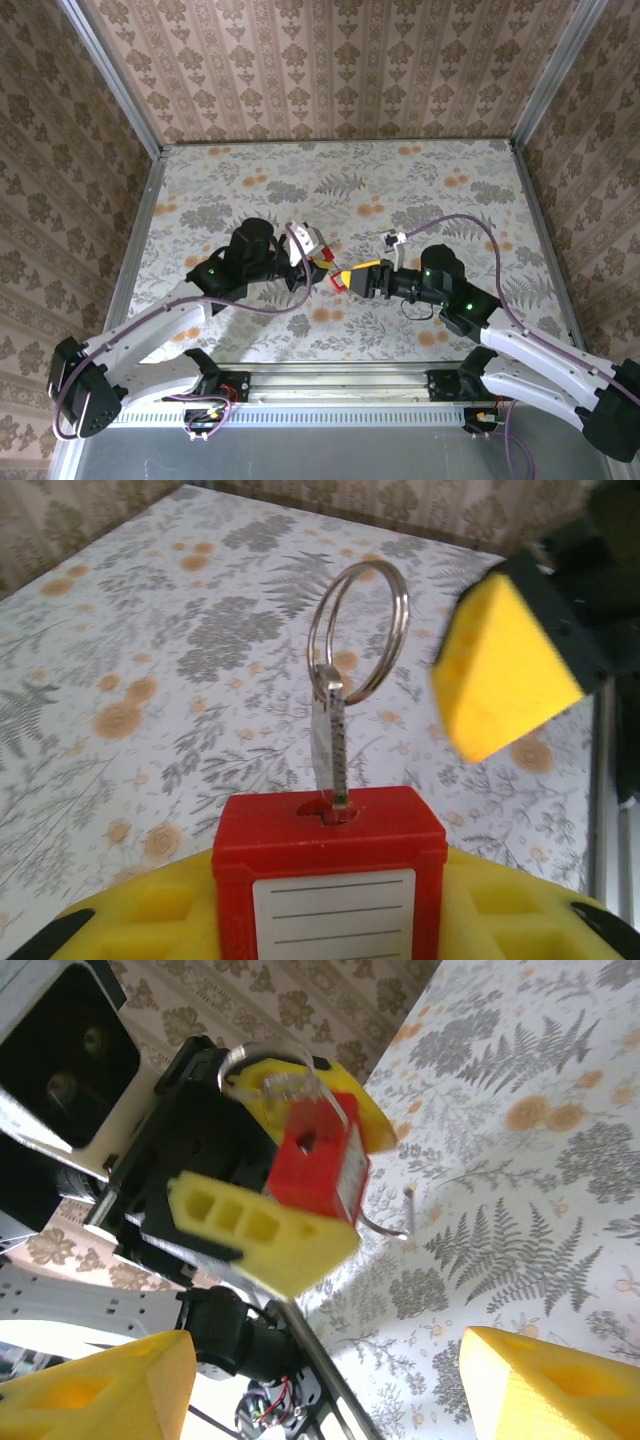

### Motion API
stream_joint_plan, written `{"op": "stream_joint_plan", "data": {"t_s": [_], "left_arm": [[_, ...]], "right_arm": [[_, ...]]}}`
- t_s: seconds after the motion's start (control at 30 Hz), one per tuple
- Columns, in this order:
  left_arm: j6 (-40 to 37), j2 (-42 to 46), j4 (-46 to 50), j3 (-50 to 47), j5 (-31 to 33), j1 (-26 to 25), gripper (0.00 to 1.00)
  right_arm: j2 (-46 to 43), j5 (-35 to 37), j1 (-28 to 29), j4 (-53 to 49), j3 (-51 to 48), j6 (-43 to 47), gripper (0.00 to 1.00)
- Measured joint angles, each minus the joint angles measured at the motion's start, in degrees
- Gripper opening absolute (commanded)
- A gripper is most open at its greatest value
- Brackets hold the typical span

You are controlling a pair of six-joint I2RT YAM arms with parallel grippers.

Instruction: Unlock with the key

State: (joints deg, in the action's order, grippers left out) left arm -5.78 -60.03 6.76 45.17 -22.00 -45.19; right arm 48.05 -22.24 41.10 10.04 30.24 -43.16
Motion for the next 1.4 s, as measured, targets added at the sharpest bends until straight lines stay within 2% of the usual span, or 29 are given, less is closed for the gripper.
{"op": "stream_joint_plan", "data": {"t_s": [0.1,0.3,0.43,0.53,0.67,0.97,1.4], "left_arm": [[2.32,1.57,4.02,1.07,5.64,0.44,0.00],[4.61,5.40,13.40,1.53,25.22,-2.93,0.00],[5.95,2.40,17.79,1.38,35.04,-4.24,0.00],[6.69,-1.01,18.18,0.50,39.80,-4.76,0.00],[7.39,-4.79,17.20,-0.94,42.80,-6.43,0.00],[9.20,-15.76,9.51,-3.04,43.91,-8.52,0.00],[14.14,-22.45,1.27,-6.54,47.54,-18.49,0.00]], "right_arm": [[-0.87,2.10,0.00,-1.55,-0.55,0.13,0.72],[-0.48,4.07,0.00,-1.29,-2.25,0.04,0.73],[1.11,4.07,0.00,-0.61,-2.27,-0.09,0.73],[1.57,4.07,0.00,0.13,-2.27,-0.09,0.73],[1.38,4.07,0.00,0.44,-2.27,-0.07,0.73],[-2.23,4.35,0.00,0.44,-3.13,-0.07,0.74],[-5.95,5.55,-0.15,0.09,-4.70,-0.09,0.74]]}}
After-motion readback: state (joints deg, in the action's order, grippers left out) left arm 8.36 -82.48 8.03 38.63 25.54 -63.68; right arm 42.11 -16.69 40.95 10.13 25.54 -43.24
